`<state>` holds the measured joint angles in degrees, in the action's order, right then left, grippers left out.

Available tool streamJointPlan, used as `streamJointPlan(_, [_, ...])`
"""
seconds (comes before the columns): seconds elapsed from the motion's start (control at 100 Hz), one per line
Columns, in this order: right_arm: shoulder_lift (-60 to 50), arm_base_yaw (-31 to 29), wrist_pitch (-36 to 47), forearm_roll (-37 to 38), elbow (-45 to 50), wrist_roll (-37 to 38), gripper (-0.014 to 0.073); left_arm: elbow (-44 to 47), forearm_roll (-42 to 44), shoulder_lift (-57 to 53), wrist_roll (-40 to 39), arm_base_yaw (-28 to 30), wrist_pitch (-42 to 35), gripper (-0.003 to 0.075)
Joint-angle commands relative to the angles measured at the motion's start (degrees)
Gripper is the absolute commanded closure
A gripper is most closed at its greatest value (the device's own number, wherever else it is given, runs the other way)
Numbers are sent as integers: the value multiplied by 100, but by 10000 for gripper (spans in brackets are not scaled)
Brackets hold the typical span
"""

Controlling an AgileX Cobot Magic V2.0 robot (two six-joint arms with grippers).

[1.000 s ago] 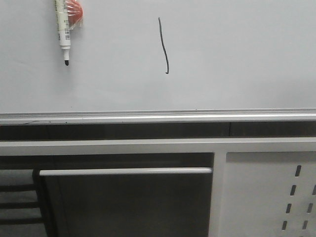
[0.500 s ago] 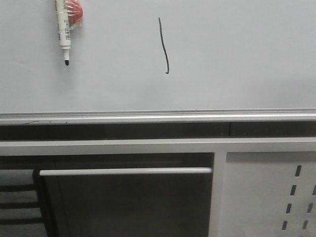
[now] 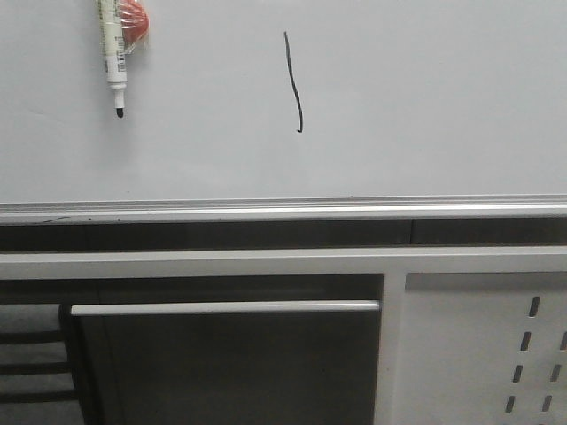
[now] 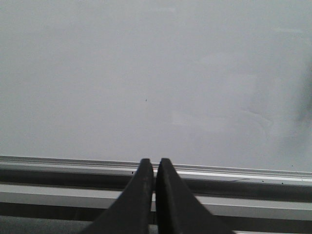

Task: Write number 1 on whiteboard

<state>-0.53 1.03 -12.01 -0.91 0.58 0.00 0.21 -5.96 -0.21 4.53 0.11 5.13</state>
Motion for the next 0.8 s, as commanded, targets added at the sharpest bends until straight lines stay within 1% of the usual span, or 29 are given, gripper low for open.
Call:
streamJointPlan(0.0, [-102, -118, 542, -18, 157, 43, 659, 232, 6, -127, -63, 12, -409, 741])
streamJointPlan(0.12, [-102, -118, 439, 91, 168, 33, 659, 232, 6, -127, -63, 12, -409, 741])
streamJointPlan(0.79, [-102, -118, 440, 91, 156, 33, 659, 232, 6, -127, -63, 12, -409, 741])
